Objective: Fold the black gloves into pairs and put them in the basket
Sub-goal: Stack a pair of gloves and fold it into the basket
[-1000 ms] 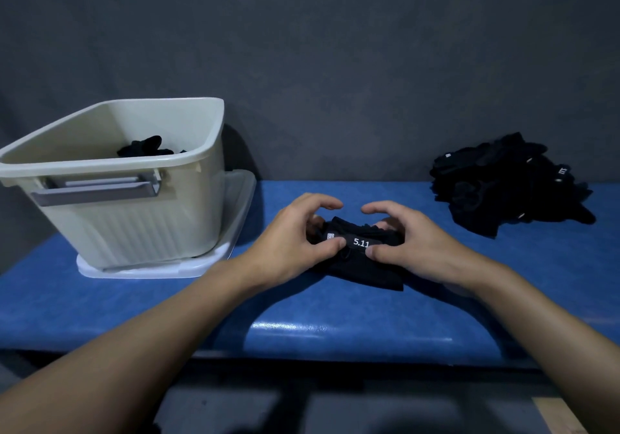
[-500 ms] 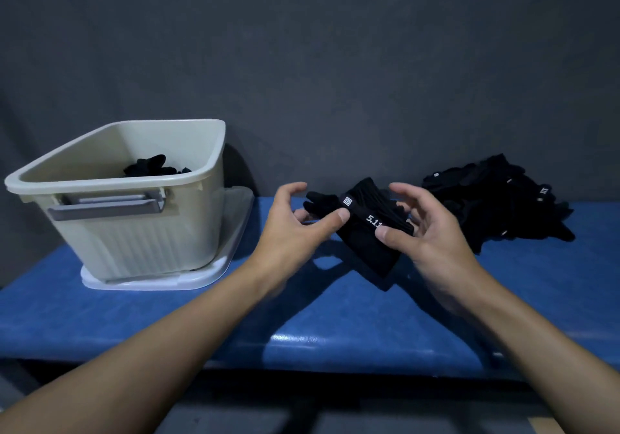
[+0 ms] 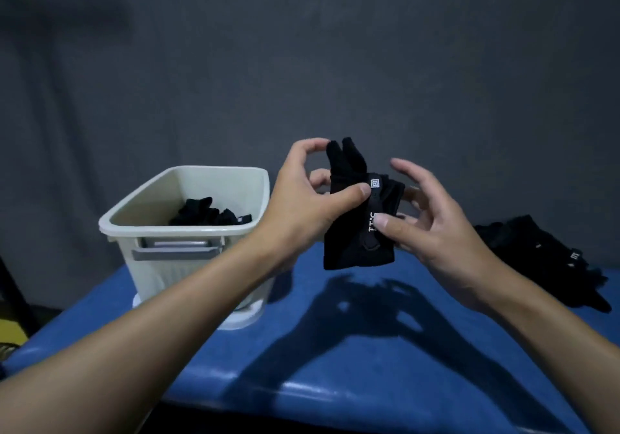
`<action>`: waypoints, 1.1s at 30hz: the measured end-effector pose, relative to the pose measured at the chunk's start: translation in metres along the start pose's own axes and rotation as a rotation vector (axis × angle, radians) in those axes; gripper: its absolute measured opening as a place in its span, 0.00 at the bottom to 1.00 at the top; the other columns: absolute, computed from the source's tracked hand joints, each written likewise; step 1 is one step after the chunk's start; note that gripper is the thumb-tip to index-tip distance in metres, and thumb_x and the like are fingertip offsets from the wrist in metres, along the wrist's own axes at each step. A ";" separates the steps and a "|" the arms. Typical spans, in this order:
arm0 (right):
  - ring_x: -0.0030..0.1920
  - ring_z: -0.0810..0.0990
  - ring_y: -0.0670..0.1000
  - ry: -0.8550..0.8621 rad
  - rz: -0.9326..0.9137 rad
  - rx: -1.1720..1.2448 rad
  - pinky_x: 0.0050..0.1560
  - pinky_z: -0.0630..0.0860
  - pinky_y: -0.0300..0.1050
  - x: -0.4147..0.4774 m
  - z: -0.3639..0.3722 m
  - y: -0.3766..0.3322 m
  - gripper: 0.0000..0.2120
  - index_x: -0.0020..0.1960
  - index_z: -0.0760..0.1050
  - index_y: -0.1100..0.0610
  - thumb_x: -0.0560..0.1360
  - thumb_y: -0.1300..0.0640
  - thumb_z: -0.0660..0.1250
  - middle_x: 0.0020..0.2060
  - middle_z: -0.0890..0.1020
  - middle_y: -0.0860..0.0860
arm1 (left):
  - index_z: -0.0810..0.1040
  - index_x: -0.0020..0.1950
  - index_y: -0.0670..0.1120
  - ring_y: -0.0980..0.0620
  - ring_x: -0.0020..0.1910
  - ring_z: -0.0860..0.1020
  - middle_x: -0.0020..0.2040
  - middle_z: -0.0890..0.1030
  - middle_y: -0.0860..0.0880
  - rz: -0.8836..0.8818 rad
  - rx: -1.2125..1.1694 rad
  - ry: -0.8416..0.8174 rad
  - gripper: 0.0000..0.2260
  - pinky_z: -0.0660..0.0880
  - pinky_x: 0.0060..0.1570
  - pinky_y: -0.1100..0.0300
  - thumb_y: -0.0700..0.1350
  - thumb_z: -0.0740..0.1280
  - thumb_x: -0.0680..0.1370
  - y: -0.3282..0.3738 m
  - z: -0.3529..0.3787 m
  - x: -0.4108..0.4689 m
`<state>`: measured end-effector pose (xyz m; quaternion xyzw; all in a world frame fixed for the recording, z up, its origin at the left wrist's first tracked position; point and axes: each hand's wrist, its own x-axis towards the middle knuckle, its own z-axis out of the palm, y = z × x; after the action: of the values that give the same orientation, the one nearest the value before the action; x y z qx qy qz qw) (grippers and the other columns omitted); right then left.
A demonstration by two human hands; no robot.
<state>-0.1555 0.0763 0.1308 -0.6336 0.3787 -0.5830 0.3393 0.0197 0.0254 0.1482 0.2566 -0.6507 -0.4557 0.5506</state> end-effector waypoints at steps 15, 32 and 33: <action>0.61 0.79 0.47 -0.267 -0.115 -0.216 0.61 0.77 0.46 0.141 0.113 -0.018 0.29 0.70 0.68 0.54 0.72 0.59 0.74 0.62 0.79 0.51 | 0.68 0.66 0.49 0.44 0.44 0.85 0.51 0.86 0.41 0.019 0.054 0.103 0.24 0.81 0.40 0.49 0.36 0.73 0.75 0.037 -0.152 0.061; 0.33 0.77 0.44 -0.236 0.103 -0.475 0.35 0.76 0.40 0.203 0.161 0.019 0.21 0.62 0.72 0.50 0.73 0.60 0.74 0.55 0.78 0.56 | 0.74 0.62 0.52 0.49 0.44 0.84 0.44 0.84 0.47 0.107 0.544 0.107 0.15 0.80 0.48 0.53 0.50 0.72 0.77 -0.018 -0.251 0.092; 0.31 0.76 0.44 -0.233 0.118 -0.520 0.35 0.76 0.42 0.205 0.164 0.023 0.21 0.62 0.72 0.49 0.73 0.59 0.74 0.53 0.78 0.57 | 0.77 0.58 0.53 0.50 0.45 0.84 0.44 0.84 0.49 0.133 0.614 0.112 0.11 0.80 0.49 0.54 0.52 0.70 0.77 -0.023 -0.261 0.093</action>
<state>0.0124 -0.1165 0.1952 -0.7390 0.5101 -0.3689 0.2401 0.2393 -0.1437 0.1668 0.3922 -0.7418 -0.1861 0.5111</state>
